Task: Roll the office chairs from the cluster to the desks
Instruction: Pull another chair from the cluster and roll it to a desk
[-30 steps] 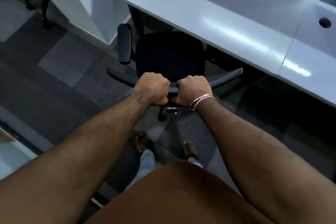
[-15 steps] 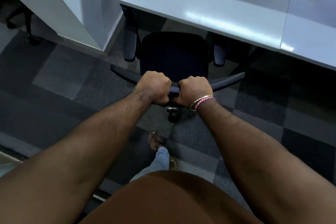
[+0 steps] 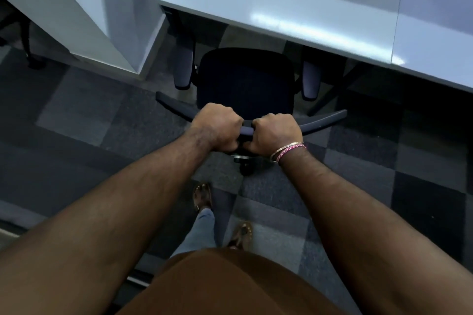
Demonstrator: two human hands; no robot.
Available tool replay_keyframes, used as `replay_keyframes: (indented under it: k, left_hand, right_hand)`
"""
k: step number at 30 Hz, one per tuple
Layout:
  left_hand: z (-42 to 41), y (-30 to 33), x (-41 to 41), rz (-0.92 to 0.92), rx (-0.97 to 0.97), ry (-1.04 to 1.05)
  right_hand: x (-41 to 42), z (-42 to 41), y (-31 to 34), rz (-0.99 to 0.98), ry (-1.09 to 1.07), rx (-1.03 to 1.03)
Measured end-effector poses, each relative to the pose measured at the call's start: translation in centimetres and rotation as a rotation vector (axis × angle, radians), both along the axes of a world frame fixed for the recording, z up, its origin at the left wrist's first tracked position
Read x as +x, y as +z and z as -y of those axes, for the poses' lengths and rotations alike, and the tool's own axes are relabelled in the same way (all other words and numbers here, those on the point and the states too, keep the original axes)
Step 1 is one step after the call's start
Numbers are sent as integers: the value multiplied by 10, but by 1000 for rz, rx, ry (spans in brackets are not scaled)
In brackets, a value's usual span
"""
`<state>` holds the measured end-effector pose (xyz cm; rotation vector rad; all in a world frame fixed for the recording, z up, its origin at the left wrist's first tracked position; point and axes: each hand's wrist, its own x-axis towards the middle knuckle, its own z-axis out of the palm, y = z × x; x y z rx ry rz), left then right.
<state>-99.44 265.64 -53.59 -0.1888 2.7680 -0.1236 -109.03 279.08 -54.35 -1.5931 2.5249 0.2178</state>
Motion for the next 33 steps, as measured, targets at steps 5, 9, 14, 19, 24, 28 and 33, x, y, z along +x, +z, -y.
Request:
replay_keyframes:
  k: [5, 9, 14, 19, 24, 28, 33]
  left_hand:
    - [36, -4, -14, -3, -2, -84]
    - [64, -6, -33, -5, -2, -142]
    - [92, -4, -62, -47, 1, -158]
    - [103, -5, -90, -53, 24, -125]
    - [112, -4, -145, -44, 16, -126]
    - [127, -8, -181, -61, -11, -123]
    - [151, -5, -229, -42, -19, -95]
  right_hand:
    - [-5, 26, 0, -17, -27, -15]
    - [-12, 51, -1, -39, -90, -2]
    - [-39, 78, 2, -42, -124, -3]
    - [-73, 92, -1, -60, -79, 11]
    - [-128, 104, -1, -76, -94, 8]
    - [-161, 118, -4, -65, -119, -17]
    - [-205, 142, -4, -21, -113, -40]
